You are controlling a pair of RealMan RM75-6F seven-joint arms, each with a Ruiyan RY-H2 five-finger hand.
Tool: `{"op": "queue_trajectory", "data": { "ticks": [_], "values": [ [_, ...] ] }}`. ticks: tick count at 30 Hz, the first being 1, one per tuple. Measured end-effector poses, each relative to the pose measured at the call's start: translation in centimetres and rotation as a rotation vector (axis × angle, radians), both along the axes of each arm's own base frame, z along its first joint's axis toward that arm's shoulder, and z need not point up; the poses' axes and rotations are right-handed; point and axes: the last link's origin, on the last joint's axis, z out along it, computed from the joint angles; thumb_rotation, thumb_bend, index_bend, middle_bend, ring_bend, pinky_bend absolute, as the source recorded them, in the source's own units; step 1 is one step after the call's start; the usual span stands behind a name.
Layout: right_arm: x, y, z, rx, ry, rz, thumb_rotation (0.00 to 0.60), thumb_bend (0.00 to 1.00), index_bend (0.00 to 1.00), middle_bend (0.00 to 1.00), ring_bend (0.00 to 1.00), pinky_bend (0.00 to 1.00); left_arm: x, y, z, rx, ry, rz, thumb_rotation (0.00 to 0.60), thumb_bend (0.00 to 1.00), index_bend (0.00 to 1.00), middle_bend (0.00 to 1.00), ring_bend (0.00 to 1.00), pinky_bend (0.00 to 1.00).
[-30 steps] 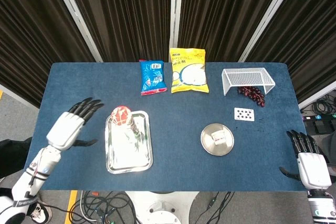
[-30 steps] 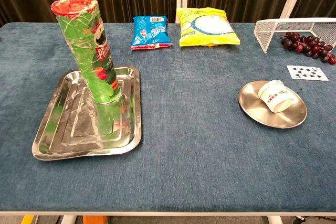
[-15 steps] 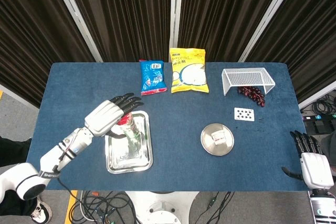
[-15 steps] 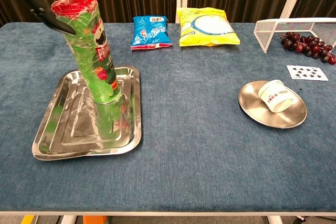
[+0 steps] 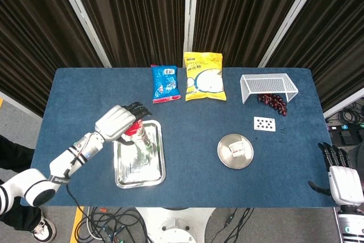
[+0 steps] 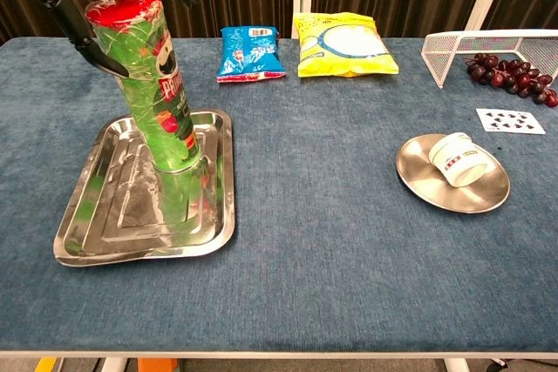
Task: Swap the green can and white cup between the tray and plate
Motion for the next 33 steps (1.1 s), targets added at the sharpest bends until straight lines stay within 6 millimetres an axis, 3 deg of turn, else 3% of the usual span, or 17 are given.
{"op": "queue_trajectory", "data": {
  "ticks": [10,16,25,33],
  "values": [
    [-0.3,0.0,0.0,-0.003,-0.011,-0.008,0.6,0.04,0.0,0.05,0.0,0.0,-0.1,0.5,-0.3,0.039,0.0,-0.01,0.6,0.03,0.49,0.41,0.4,0.78],
    [-0.5,-0.1,0.1,-0.01,-0.013,-0.012,0.6,0.05,0.0,0.05,0.0,0.0,0.8,0.8,-0.4,0.047,-0.022,-0.036,0.6,0.06,0.53,0.48,0.46,0.82],
    [-0.6,-0.1,0.1,-0.008,-0.014,-0.019,0.6,0.05,0.0,0.05,0.0,0.0,6.4,2.3,-0.5,0.031,-0.058,-0.15,0.6,0.06,0.52,0.48,0.46,0.82],
    [-1.2,-0.1,0.1,-0.007,-0.025,-0.037,0.6,0.05,0.0,0.05,0.0,0.0,10.6,4.6,-3.3,-0.024,-0.055,-0.196,0.6,0.06,0.52,0.48,0.46,0.82]
  ]
}}
